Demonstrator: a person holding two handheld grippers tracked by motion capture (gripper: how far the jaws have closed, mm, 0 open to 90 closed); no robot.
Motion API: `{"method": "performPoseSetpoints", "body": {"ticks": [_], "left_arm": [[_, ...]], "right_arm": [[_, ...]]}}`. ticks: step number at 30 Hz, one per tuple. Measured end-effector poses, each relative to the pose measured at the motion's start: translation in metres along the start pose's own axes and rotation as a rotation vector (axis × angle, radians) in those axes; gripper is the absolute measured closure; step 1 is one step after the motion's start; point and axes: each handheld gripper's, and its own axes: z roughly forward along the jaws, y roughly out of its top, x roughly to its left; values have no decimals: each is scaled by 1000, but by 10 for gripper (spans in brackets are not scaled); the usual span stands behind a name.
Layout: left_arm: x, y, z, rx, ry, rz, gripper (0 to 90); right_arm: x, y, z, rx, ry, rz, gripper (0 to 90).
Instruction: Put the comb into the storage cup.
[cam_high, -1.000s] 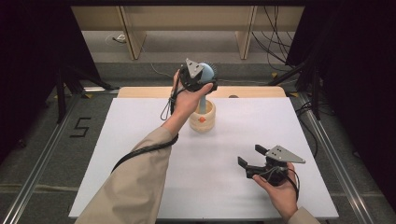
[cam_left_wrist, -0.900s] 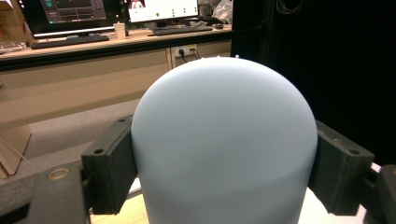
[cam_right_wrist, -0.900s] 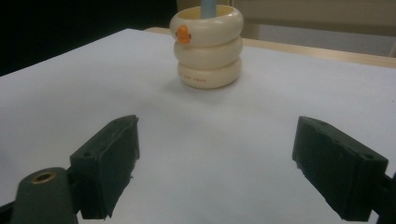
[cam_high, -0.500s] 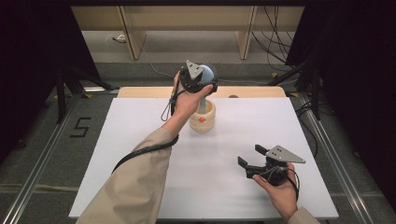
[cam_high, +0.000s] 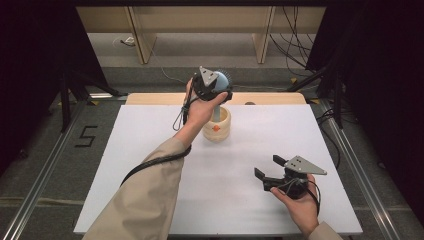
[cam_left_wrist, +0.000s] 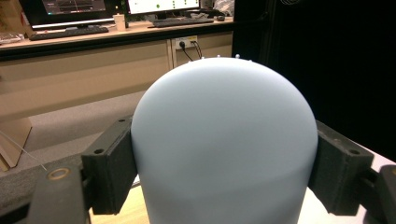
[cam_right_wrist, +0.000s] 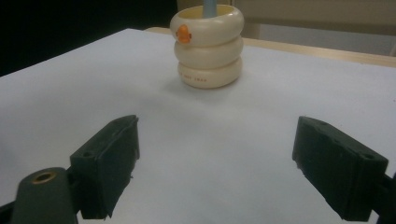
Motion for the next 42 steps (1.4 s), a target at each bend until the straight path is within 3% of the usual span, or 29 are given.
{"method": "performPoseSetpoints", "body": {"ticks": [22,42], "left_arm": [[3,-9,5,13,8,-9,198],[7,-28,8,33,4,-24,198]], "right_arm": [[0,0,1,5,6,-1,159],[1,-1,2,9,12,-1,159]]}}
